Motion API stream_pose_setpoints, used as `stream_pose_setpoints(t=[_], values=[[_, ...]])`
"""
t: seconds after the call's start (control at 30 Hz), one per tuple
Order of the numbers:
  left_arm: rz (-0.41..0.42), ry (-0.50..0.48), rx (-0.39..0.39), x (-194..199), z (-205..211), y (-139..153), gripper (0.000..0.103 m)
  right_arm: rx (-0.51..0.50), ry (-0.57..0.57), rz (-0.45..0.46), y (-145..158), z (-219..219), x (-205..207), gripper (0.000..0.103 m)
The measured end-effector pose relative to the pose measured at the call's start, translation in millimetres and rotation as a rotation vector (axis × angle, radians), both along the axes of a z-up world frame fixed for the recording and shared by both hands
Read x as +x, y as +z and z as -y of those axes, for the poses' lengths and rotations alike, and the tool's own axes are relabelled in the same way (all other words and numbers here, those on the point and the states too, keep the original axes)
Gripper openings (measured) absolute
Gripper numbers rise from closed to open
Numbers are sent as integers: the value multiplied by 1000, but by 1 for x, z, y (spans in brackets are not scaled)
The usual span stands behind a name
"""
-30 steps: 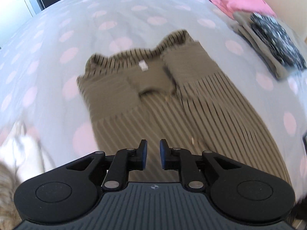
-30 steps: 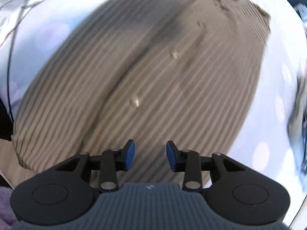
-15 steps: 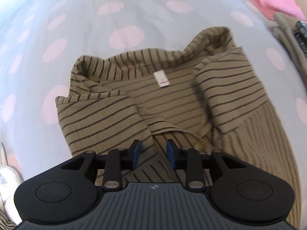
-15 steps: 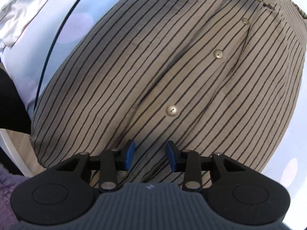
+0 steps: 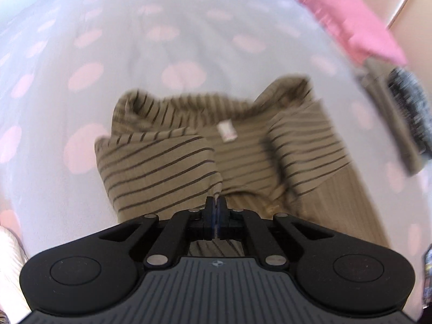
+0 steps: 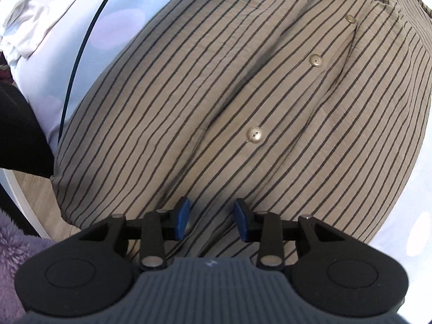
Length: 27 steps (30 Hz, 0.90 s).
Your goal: Fold clothes
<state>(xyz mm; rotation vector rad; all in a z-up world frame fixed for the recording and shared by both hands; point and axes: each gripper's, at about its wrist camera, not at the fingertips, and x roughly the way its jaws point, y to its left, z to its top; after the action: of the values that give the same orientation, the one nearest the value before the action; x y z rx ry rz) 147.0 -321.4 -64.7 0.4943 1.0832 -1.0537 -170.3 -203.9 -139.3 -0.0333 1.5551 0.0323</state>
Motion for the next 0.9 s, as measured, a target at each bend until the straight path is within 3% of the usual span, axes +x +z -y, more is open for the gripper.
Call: stream_pose_setpoints(t=[0.17,0.33,0.57,0.7,0.9], values=[[14,-42,-14,-21,29,13,0,2,5,18,6,-4,-9,40],[18,-41,38,-33,56,-16,0,10,-4,23,8,-4,-18,40],[-32,24,59,-30,64,-49,1,22,-30,13,4,3,-30,40],[-19,38,7,-33,48,-31,31,29,-44,19,6,5,-39,40],[-13,12,-5,-56,5,0,31,33,-59,39,10,0,-54,40]])
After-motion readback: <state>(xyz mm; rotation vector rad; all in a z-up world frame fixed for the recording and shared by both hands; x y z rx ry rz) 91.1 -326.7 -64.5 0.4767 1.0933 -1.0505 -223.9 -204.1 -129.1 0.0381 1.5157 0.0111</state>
